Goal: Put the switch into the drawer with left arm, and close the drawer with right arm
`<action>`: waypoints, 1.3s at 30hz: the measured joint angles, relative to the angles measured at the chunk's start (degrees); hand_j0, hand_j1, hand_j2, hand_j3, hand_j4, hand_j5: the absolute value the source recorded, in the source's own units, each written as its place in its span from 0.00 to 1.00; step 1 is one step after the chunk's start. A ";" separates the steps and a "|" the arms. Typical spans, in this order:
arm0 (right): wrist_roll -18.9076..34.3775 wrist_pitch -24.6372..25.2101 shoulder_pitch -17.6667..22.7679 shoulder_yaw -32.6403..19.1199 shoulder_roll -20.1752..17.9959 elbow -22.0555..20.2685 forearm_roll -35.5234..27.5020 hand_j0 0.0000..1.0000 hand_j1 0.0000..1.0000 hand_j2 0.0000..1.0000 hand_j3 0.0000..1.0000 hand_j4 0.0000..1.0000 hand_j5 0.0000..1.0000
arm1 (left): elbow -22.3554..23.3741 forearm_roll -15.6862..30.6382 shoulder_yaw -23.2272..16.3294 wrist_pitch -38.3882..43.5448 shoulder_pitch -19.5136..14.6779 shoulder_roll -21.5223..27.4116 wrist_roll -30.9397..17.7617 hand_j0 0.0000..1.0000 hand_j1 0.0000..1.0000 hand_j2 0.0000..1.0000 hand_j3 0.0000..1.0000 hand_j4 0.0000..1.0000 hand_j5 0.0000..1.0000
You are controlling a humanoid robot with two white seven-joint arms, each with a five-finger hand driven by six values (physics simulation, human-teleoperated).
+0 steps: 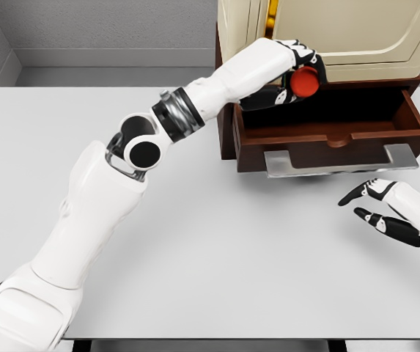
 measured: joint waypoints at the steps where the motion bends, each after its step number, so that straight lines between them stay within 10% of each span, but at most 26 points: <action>1: 0.00 0.00 0.00 0.01 0.23 -0.01 0.00 0.54 0.54 0.54 0.54 0.54 0.54 | -0.03 -0.18 -0.01 -0.03 0.00 0.01 -0.02 0.44 0.44 0.44 0.44 0.44 0.44; 11: 0.02 0.00 -0.17 0.74 2.39 0.00 0.00 0.54 0.54 0.54 0.54 0.54 0.54 | 0.03 -1.55 0.27 -1.58 -0.53 0.18 -0.02 0.69 0.69 0.69 0.69 0.69 0.69; 39: 0.00 0.00 0.00 0.83 3.90 0.02 0.00 0.54 0.54 0.54 0.54 0.54 0.54 | -1.11 -1.52 0.63 -1.74 -2.37 0.20 -0.07 0.69 0.69 0.69 0.69 0.69 0.69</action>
